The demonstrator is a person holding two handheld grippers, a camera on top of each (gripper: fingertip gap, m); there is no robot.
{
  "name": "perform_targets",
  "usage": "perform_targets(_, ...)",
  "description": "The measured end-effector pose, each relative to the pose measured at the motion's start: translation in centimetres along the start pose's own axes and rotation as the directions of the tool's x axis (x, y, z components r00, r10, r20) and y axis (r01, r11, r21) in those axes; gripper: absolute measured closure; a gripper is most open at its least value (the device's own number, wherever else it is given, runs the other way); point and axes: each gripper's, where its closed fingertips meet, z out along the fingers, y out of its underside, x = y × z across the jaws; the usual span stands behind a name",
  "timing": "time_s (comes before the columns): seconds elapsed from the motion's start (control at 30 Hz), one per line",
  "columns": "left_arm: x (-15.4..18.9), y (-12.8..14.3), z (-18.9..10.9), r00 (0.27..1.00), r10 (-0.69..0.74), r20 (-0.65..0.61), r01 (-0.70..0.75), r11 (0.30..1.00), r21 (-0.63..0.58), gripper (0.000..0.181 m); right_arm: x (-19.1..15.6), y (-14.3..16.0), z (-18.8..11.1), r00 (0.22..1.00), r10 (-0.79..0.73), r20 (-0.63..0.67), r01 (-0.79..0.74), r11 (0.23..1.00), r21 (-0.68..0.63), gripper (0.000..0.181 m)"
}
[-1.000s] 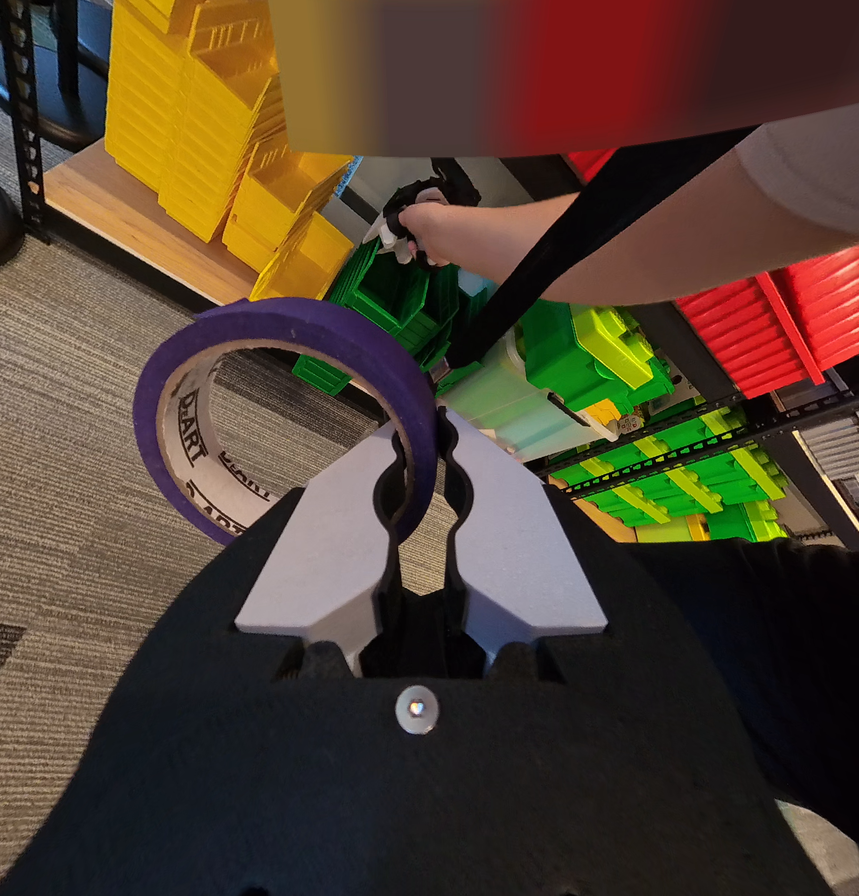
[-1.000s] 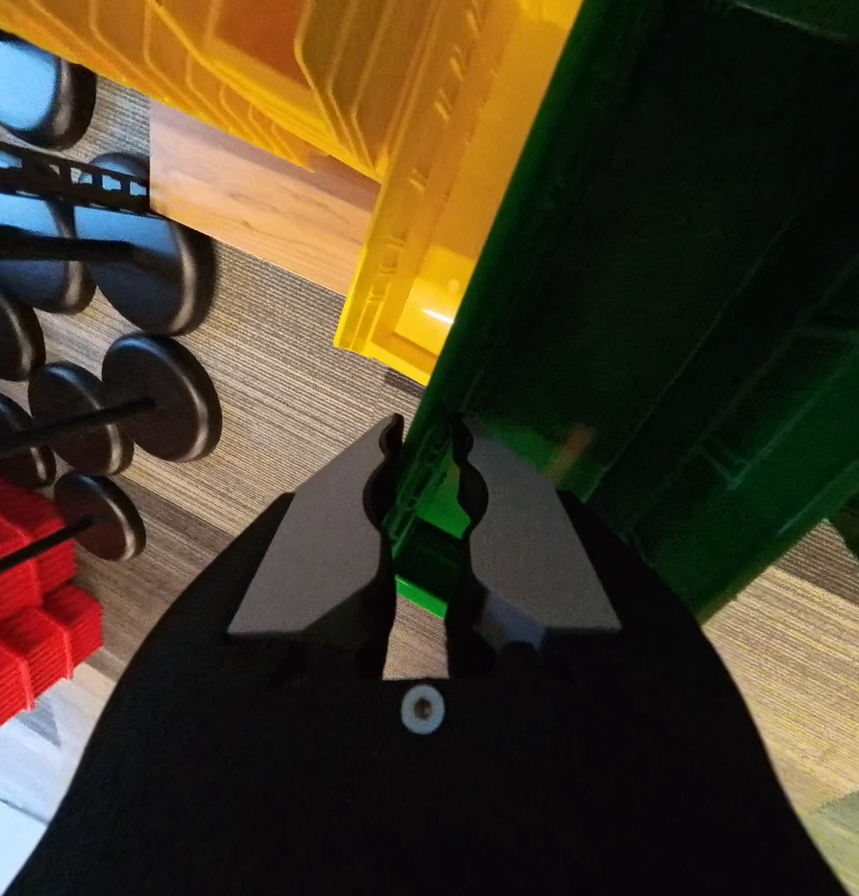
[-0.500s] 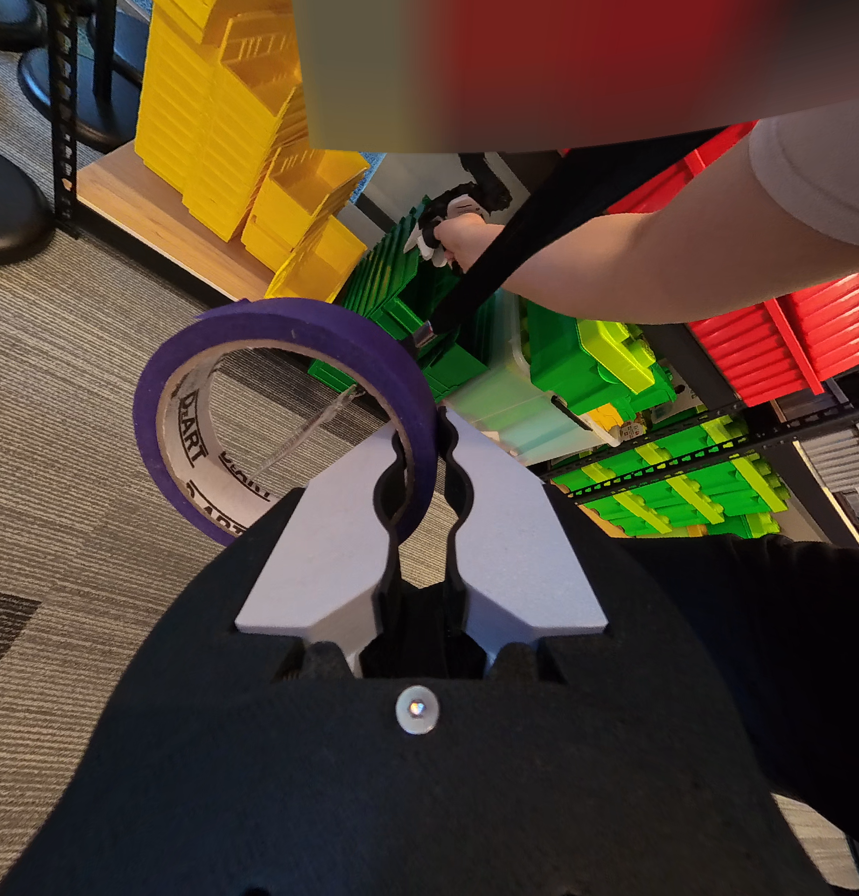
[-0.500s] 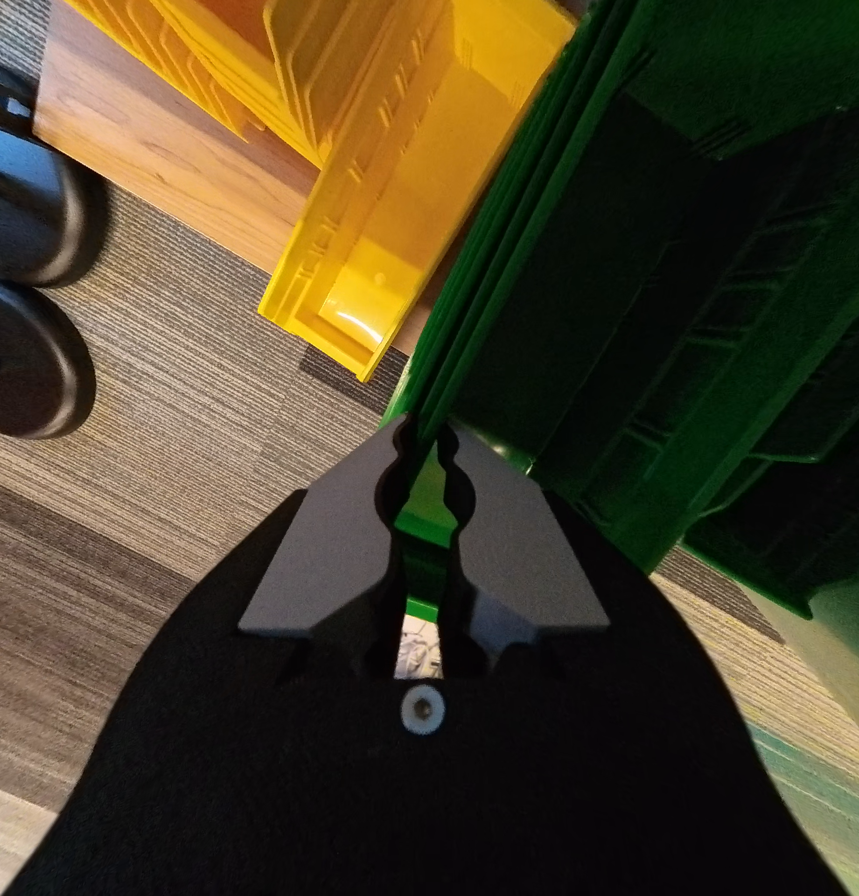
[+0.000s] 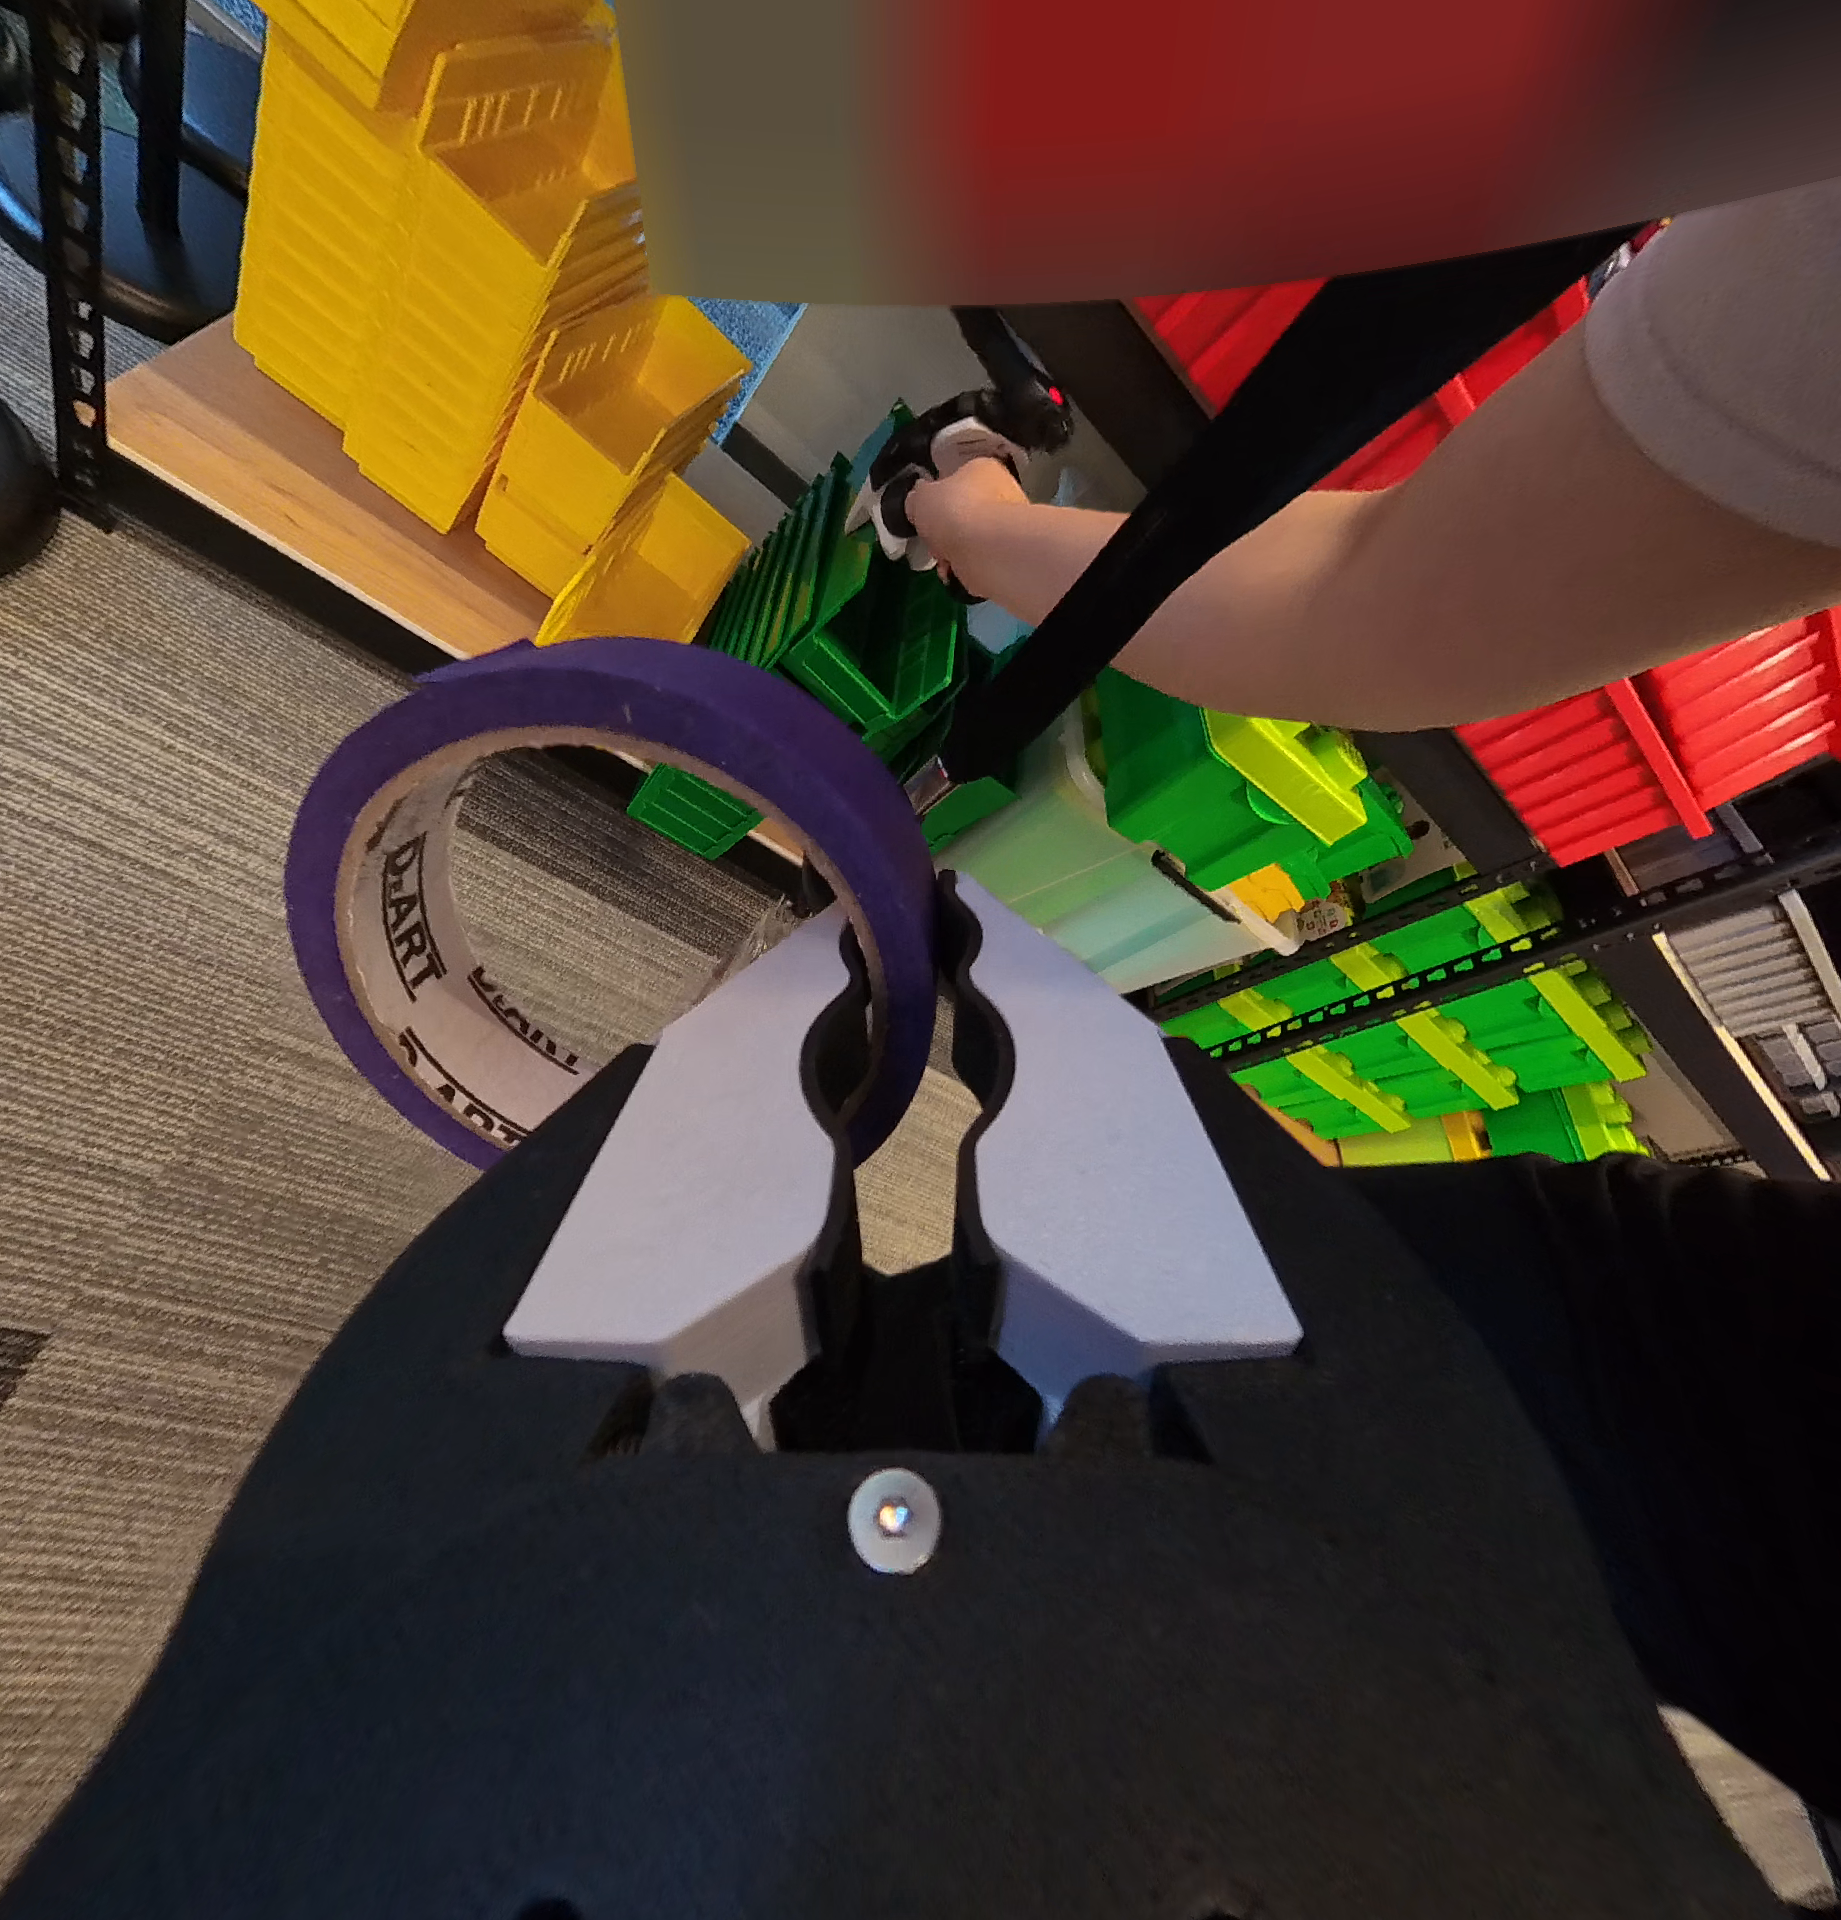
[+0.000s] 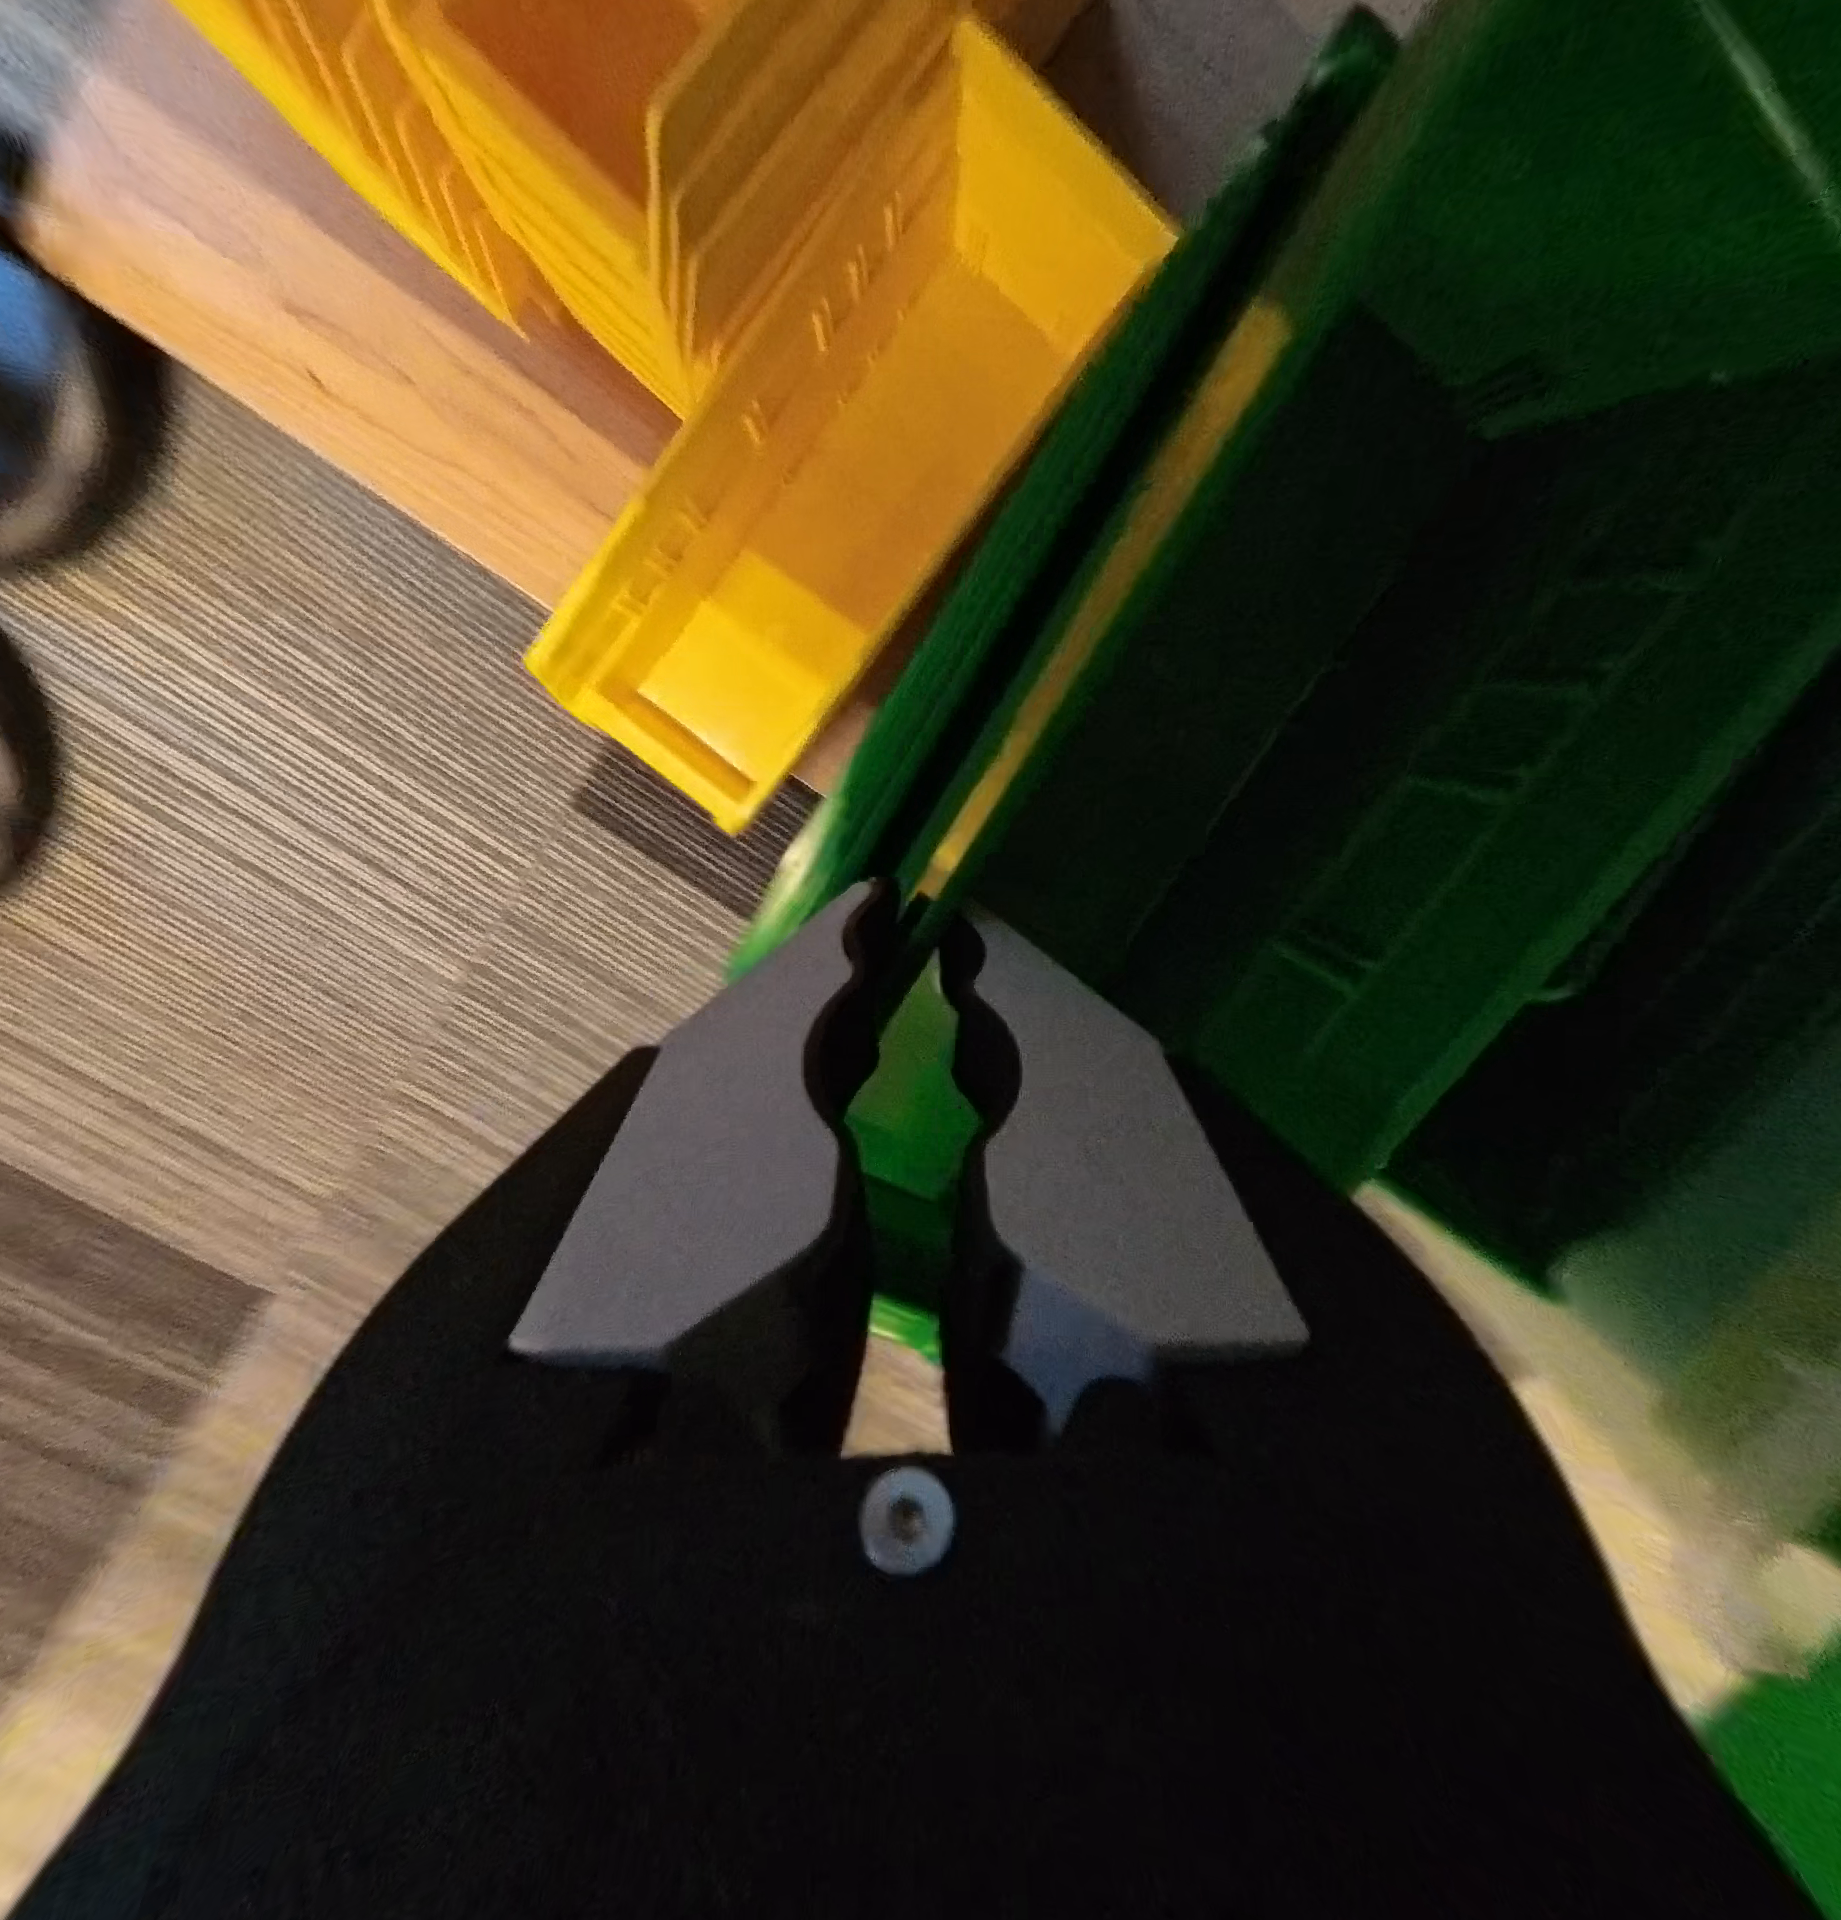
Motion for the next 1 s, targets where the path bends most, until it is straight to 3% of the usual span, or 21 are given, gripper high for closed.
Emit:
perform_targets(0.07,-0.2,0.2,-0.2,1.000,-0.002,0.004,0.002,1.000,-0.008,0.174,0.3,0.0,0.0,0.973,-0.196,-0.119,0.190,0.980,-0.060,0.174)
perform_targets(0.13,-0.5,0.3,-0.5,1.000,-0.009,0.010,0.009,1.000,-0.010,0.174,0.1,-0.8,-0.3,0.936,-0.298,-0.188,0.288,0.954,-0.079,0.173)
perform_targets(0.27,-0.8,0.3,-0.8,0.999,-0.032,0.011,0.032,0.999,0.013,0.175,-1.6,-0.6,-0.3,0.957,-0.252,-0.143,0.243,0.967,-0.080,0.174)
perform_targets(0.4,-0.6,0.0,-0.6,0.999,-0.042,-0.002,0.042,0.998,0.040,0.175,-2.5,-0.4,-0.5,0.918,-0.355,-0.174,0.344,0.934,-0.094,0.173)
perform_targets(0.73,-0.9,-0.1,-1.6,0.998,-0.067,-0.006,0.068,0.996,0.057,0.175,-4.2,-1.6,-4.0,0.837,-0.486,-0.252,0.505,0.863,0.013,0.175)
perform_targets(0.87,-1.0,-0.3,-2.2,0.998,-0.063,-0.010,0.064,0.996,0.061,0.175,-5.7,-1.5,-5.0,0.846,-0.482,-0.227,0.493,0.870,-0.008,0.179)
perform_targets(1.0,-0.9,-0.7,-2.7,0.998,-0.058,-0.012,0.059,0.995,0.075,0.175,-4.7,-0.2,-5.7,0.785,-0.556,-0.274,0.551,0.828,-0.100,0.179)
